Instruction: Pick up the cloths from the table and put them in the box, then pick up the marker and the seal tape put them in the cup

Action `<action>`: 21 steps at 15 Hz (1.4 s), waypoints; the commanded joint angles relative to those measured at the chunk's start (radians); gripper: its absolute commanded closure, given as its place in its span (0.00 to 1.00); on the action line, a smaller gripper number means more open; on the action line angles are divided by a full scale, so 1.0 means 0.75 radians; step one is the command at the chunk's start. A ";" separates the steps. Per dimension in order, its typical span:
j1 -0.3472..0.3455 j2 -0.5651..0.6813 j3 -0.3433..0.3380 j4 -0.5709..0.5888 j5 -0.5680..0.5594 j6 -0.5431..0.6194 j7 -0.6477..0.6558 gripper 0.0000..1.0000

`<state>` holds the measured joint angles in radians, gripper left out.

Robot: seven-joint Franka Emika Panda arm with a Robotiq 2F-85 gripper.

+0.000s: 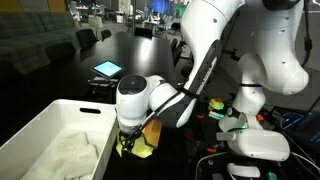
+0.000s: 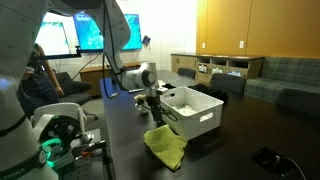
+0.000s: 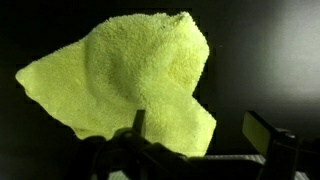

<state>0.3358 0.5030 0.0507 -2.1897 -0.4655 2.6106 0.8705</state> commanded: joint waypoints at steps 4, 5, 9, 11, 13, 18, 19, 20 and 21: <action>0.011 0.103 -0.023 0.079 0.139 0.003 -0.198 0.00; 0.011 0.112 -0.027 0.082 0.157 0.005 -0.215 0.00; 0.016 0.159 -0.059 0.104 0.215 0.010 -0.250 0.00; 0.018 0.167 -0.078 0.108 0.241 0.008 -0.249 0.00; 0.023 0.174 -0.097 0.115 0.255 0.003 -0.238 0.00; 0.028 0.188 -0.126 0.140 0.277 0.002 -0.231 0.44; 0.030 0.188 -0.130 0.142 0.276 0.000 -0.229 0.51; 0.032 0.186 -0.134 0.143 0.273 0.000 -0.229 0.58; 0.034 0.187 -0.138 0.146 0.272 -0.001 -0.225 0.66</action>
<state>0.3366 0.6305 -0.0276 -2.1053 -0.2861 2.6128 0.7150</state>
